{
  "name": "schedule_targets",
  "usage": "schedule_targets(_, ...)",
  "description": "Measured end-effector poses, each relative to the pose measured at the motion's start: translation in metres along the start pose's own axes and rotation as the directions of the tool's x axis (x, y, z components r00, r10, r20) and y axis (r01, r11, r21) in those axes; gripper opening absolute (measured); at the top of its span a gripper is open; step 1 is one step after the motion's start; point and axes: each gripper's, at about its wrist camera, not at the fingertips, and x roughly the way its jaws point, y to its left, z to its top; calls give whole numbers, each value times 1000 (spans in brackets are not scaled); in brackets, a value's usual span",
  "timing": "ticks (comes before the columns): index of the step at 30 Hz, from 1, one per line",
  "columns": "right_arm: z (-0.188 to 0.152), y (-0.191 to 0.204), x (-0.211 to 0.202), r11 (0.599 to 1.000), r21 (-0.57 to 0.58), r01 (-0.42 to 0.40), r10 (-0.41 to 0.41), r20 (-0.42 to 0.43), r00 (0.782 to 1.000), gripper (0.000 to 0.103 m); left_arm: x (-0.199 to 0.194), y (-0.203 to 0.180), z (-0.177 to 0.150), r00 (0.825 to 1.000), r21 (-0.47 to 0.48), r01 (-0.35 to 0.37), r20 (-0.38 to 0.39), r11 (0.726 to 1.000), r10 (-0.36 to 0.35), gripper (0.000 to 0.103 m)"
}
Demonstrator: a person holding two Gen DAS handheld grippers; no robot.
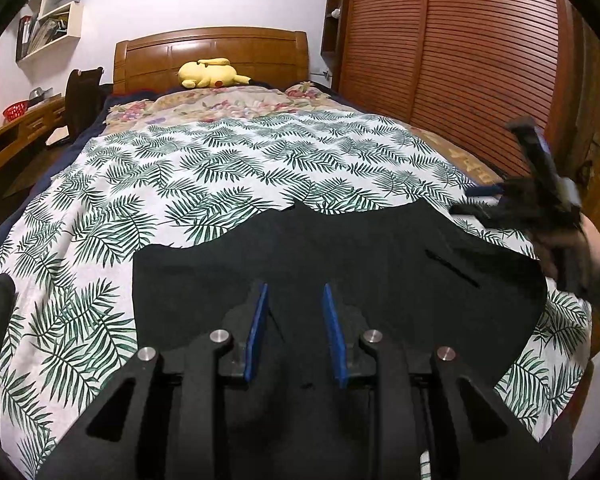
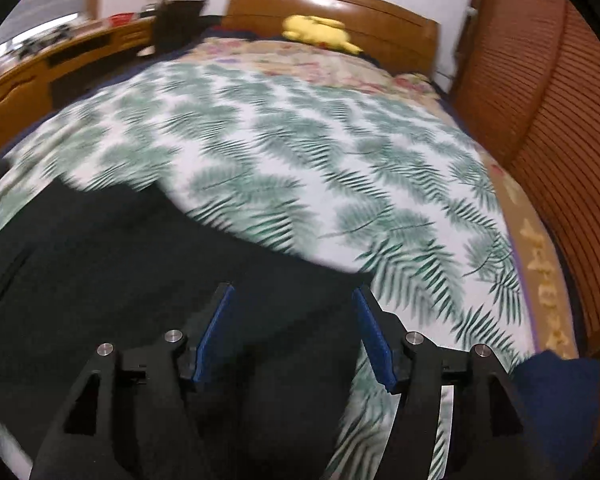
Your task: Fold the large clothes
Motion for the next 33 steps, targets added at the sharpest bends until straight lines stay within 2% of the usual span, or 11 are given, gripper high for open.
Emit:
schedule_targets(4, -34, 27, -28, 997, -40, -70, 70, -6, 998, 62, 2, -3, -1, 1000, 2, 3, -5, 1000, -3, 27)
schedule_targets(9, -66, 41, -46, 993, -33, -110, 109, -28, 994, 62, 3, -9, -4, 1000, 4, 6, -11, 1000, -6, 27)
schedule_targets(20, -101, 29, -75, 998, -2, -64, 64, -39, 997, 62, -2, -20, -16, 1000, 26, -9, -25, 1000, 10, 27)
schedule_targets(23, -115, 18, -71, 997, 37, -63, 66, -79, 995, 62, -6, -24, -20, 1000, 37, -9, -27, 999, 10, 27)
schedule_targets(26, -137, 16, -48, 999, 30, -46, 51, -187, 981, 62, -9, -27, -27, 999, 38, -7, -35, 999, 9, 27)
schedule_targets(29, -151, 5, -44, 989, 122, -89, 108, -164, 980, 63, -12, -31, -36, 999, 48, -6, -46, 999, 8, 27)
schedule_targets(33, -147, 13, -56, 995, 88, -36, 49, -148, 988, 63, -17, -37, -45, 998, 62, -3, -60, 998, 7, 27)
